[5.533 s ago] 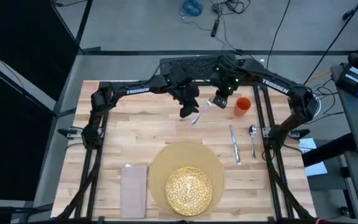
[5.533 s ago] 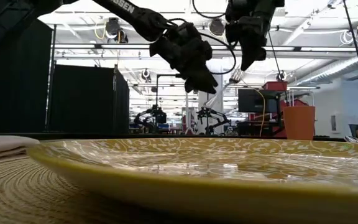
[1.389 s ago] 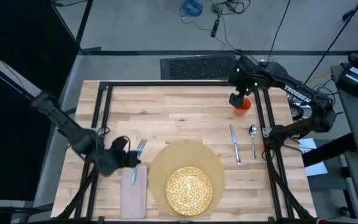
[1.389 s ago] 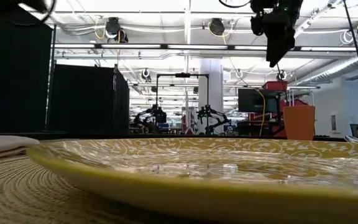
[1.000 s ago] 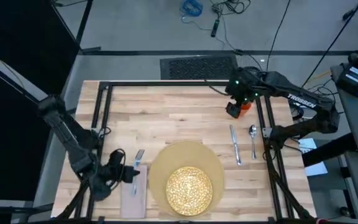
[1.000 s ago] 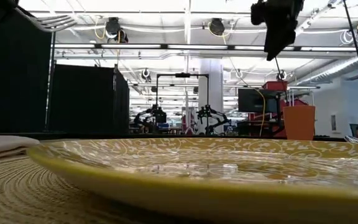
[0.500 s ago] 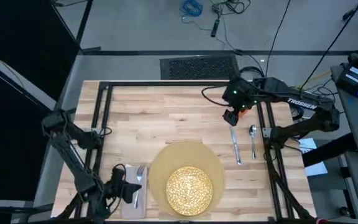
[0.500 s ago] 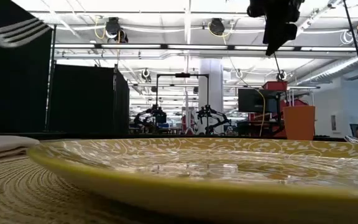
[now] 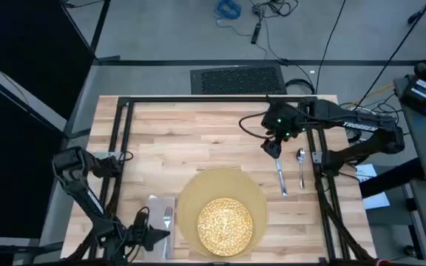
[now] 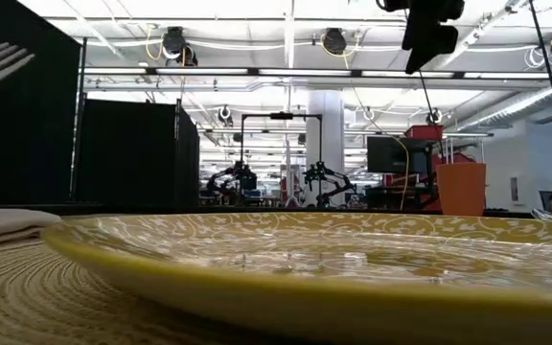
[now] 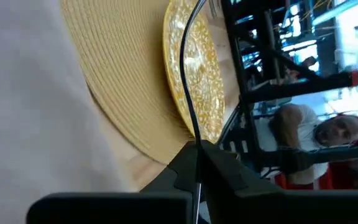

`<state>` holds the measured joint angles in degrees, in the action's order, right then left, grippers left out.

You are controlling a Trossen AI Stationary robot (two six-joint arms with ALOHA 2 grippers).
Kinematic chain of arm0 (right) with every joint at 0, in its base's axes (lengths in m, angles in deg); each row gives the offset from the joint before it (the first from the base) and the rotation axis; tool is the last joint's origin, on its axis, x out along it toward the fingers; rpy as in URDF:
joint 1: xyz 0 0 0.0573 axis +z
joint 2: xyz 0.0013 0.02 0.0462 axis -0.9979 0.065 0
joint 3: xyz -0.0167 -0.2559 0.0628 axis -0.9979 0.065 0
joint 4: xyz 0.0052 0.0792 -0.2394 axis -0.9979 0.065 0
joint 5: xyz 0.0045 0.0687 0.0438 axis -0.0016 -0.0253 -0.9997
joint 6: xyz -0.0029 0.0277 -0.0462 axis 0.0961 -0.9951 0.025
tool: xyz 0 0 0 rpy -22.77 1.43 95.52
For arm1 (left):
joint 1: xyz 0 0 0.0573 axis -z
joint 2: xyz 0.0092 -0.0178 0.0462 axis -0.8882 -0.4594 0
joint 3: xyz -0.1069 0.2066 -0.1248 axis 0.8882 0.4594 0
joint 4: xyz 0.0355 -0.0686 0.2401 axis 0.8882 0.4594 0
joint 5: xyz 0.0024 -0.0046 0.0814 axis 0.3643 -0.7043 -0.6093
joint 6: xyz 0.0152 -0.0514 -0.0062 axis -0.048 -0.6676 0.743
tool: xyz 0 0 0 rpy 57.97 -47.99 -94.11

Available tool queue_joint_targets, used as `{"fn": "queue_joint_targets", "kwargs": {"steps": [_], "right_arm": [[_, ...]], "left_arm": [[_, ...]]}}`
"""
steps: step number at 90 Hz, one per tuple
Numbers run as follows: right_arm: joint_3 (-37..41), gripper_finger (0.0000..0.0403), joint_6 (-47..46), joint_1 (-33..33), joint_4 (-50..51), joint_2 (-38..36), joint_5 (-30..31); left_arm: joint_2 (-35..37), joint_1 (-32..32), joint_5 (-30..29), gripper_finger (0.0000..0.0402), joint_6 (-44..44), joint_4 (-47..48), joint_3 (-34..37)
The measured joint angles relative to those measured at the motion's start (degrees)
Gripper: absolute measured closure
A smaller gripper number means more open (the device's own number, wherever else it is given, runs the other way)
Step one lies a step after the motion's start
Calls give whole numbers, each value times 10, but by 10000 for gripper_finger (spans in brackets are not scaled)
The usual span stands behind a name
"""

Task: Set table place
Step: Put the fork on the brown table napkin

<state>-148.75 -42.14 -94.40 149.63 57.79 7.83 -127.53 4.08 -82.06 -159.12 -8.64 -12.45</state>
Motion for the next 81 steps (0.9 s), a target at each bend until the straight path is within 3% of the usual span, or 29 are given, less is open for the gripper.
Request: {"fn": "queue_joint_targets", "kwargs": {"steps": [23,47,81], "right_arm": [[0,124,-14,49,-3,0,2],[0,124,-15,52,-17,0,3],[0,124,-12,56,-23,0,1]], "left_arm": [[52,-4,50,402,-2,-20,55],[135,-4,94,402,-2,91,54],[126,-26,217,402,-1,133,53]]}}
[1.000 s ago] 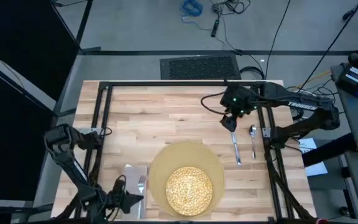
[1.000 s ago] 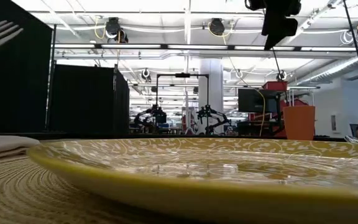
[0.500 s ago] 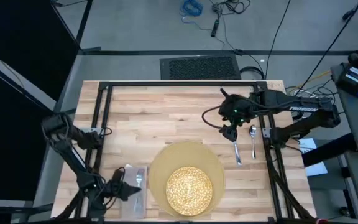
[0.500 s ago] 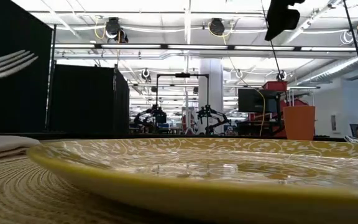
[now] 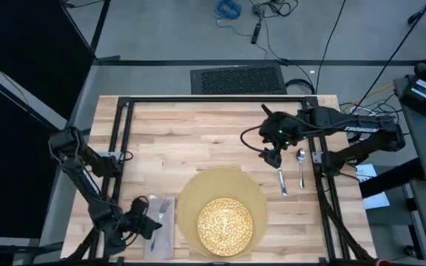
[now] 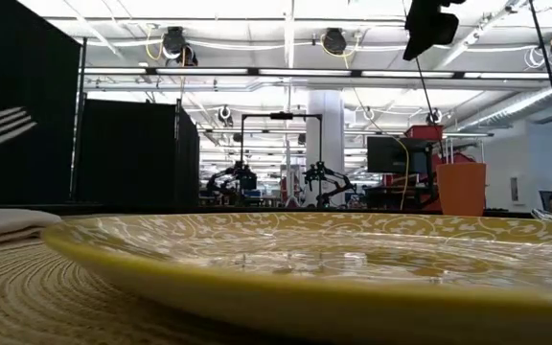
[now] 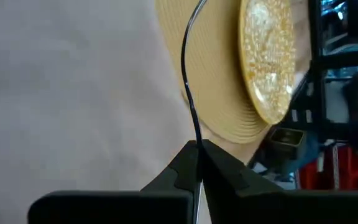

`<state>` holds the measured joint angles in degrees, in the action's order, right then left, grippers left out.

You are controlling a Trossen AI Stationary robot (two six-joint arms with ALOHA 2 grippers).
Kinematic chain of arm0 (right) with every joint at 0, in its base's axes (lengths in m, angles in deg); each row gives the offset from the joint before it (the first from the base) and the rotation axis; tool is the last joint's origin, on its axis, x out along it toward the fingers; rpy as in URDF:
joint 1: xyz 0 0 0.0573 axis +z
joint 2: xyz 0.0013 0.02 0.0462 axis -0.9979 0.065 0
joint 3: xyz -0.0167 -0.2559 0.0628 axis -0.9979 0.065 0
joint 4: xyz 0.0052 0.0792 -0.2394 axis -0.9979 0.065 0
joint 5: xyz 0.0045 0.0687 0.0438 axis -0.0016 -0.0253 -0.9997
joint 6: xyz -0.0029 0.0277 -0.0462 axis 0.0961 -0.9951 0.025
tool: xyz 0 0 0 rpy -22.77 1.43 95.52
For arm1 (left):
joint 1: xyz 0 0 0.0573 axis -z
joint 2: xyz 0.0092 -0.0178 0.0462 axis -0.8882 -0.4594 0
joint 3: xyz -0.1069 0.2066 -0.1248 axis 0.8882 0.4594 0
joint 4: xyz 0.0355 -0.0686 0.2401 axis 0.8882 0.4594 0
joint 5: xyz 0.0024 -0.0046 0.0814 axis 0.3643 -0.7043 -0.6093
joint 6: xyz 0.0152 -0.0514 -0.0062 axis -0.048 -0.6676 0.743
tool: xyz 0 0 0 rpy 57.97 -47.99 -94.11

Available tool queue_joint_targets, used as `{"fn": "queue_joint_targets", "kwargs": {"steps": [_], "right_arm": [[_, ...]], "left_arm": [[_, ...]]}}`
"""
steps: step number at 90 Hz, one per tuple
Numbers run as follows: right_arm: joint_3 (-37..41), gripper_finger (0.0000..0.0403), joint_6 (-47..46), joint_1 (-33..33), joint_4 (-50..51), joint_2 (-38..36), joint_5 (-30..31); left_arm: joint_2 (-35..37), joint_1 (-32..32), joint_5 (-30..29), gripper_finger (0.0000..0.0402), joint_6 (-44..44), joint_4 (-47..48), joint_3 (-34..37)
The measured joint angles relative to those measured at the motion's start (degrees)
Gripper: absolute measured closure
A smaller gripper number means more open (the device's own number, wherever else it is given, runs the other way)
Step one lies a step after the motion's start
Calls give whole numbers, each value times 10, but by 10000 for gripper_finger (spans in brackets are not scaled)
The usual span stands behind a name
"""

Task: Set table place
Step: Put the fork on the brown table napkin

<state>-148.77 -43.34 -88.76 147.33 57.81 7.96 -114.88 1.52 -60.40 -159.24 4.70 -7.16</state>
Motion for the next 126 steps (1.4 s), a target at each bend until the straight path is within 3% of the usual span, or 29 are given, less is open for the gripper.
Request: {"fn": "queue_joint_targets", "kwargs": {"steps": [9,42,74,91,105,126], "right_arm": [[0,124,0,0,0,0,-1],[0,124,7,5,2,0,-1],[0,124,26,34,3,0,-3],[0,124,21,42,8,0,-1],[0,124,17,53,8,0,-1],[0,124,20,56,15,0,-3]], "left_arm": [[-2,-26,61,402,-4,15,1],[-3,-78,107,402,-5,23,-27],[6,-87,218,402,-12,206,-76],[-9,-111,264,402,-13,197,-78],[-11,-121,250,402,-13,153,-79],[-20,-157,224,402,-12,159,-93]]}}
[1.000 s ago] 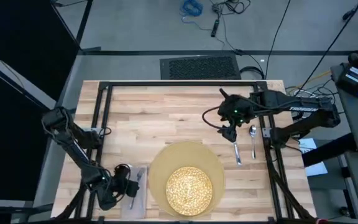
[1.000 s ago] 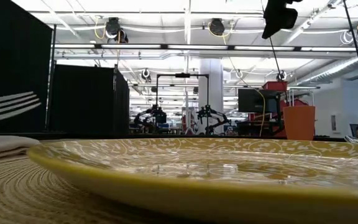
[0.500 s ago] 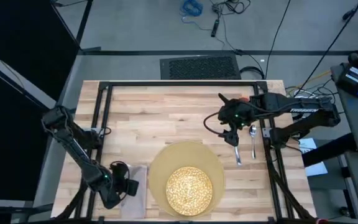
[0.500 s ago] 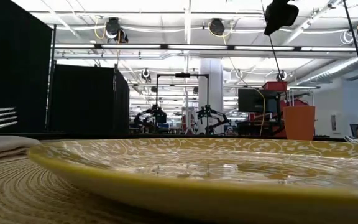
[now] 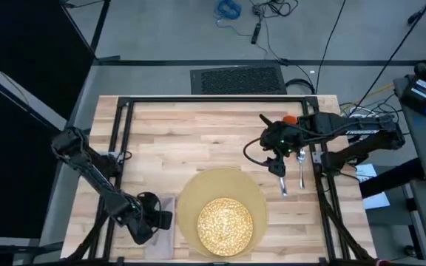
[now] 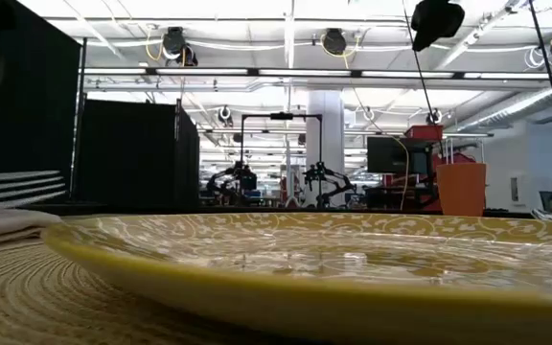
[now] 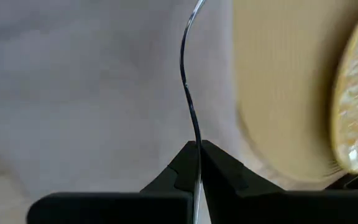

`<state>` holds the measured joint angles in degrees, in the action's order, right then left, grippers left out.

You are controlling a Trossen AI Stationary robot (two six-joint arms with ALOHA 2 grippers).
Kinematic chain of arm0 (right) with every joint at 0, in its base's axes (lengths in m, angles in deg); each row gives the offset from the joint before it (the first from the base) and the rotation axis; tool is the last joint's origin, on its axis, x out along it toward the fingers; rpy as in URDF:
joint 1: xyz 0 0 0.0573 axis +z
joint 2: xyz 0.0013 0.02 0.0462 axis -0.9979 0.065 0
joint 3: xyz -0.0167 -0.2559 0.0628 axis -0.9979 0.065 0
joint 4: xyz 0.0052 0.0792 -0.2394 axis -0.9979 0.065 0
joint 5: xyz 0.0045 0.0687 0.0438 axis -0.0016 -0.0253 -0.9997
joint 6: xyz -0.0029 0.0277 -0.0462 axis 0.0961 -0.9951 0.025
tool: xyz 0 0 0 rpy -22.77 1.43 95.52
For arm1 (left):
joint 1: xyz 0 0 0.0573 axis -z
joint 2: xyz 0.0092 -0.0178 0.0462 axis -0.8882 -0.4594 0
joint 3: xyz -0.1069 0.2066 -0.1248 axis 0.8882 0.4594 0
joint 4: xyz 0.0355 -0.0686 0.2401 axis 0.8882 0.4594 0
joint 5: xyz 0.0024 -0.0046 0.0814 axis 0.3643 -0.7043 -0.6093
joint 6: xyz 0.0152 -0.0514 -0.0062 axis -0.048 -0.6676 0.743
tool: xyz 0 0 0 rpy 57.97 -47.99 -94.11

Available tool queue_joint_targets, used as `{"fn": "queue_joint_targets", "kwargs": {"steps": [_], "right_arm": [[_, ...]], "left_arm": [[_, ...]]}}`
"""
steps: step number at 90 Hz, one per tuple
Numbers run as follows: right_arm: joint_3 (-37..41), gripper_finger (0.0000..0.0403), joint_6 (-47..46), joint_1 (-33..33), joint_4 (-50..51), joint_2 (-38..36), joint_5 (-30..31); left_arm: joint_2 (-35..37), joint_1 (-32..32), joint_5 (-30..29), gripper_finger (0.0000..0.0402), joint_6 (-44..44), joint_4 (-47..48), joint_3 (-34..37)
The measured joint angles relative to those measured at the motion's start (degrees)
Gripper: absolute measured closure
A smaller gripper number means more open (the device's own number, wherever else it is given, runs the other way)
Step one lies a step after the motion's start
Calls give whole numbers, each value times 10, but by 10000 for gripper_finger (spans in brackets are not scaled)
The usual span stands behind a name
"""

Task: Set table place
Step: Put the fork on the brown table napkin

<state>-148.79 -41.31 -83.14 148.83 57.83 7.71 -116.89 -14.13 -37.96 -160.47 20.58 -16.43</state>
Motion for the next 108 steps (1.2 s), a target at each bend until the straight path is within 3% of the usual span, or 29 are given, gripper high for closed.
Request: {"fn": "queue_joint_targets", "kwargs": {"steps": [28,47,108], "right_arm": [[0,124,13,2,42,0,0],[0,124,0,23,42,0,0],[0,124,-35,56,35,0,0]], "left_arm": [[-48,6,18,402,2,5,-34],[-45,23,32,402,-1,94,-62],[-70,7,56,402,2,39,-62]]}}
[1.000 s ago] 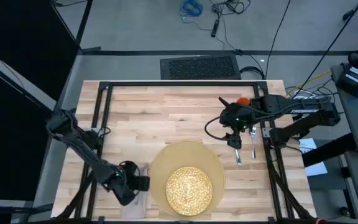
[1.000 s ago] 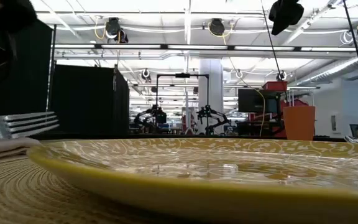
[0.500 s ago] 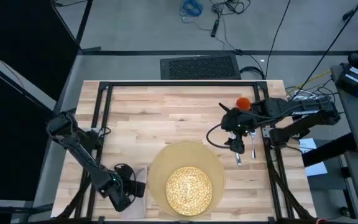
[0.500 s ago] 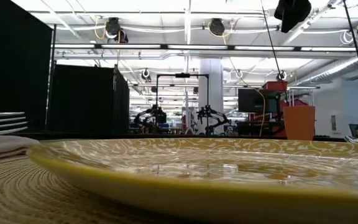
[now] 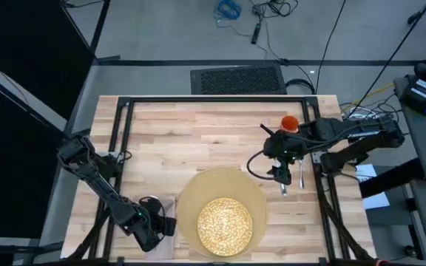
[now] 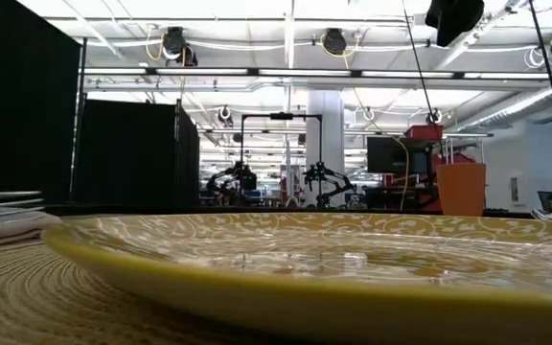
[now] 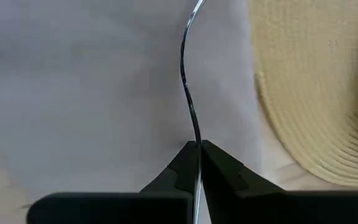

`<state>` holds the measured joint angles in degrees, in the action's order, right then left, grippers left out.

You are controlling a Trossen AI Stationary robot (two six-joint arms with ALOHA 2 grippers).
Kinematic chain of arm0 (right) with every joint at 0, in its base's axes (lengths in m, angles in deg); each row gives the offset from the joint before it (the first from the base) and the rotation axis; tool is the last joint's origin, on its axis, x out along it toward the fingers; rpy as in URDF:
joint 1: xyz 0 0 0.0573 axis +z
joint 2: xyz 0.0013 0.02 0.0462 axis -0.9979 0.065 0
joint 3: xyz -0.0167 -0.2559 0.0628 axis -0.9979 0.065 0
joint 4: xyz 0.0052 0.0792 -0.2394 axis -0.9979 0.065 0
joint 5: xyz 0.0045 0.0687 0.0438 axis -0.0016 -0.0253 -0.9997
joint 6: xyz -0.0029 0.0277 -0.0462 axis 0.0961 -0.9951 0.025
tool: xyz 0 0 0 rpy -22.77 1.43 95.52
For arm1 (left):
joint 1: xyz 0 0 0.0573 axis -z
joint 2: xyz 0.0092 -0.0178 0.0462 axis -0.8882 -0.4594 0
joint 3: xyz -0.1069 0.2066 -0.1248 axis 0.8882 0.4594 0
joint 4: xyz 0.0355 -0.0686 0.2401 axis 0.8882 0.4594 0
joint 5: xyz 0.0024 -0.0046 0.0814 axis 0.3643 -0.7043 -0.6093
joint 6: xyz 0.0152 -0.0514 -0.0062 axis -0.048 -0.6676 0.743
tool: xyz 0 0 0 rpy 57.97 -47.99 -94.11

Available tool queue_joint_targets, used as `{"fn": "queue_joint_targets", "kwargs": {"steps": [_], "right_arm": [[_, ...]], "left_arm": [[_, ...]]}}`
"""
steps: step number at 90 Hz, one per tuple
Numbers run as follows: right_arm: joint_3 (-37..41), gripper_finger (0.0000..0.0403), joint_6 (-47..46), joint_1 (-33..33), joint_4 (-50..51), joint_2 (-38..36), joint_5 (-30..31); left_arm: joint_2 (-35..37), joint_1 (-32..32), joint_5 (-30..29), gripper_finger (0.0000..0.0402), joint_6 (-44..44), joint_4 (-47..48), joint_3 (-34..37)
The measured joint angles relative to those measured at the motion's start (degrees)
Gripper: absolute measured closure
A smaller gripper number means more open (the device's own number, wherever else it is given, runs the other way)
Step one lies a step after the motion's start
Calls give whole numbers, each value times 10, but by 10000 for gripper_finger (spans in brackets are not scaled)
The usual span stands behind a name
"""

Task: Set table place
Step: Put the fork on the brown table napkin

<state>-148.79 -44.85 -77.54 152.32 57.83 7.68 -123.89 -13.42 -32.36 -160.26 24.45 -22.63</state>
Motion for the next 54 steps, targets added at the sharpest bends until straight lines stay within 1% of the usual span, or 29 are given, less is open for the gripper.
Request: {"fn": "queue_joint_targets", "kwargs": {"steps": [26,54], "right_arm": [[0,124,1,0,0,0,0],[0,124,2,0,0,0,0]], "left_arm": [[0,-13,23,402,10,-10,0],[0,-13,24,401,18,0,0]]}}
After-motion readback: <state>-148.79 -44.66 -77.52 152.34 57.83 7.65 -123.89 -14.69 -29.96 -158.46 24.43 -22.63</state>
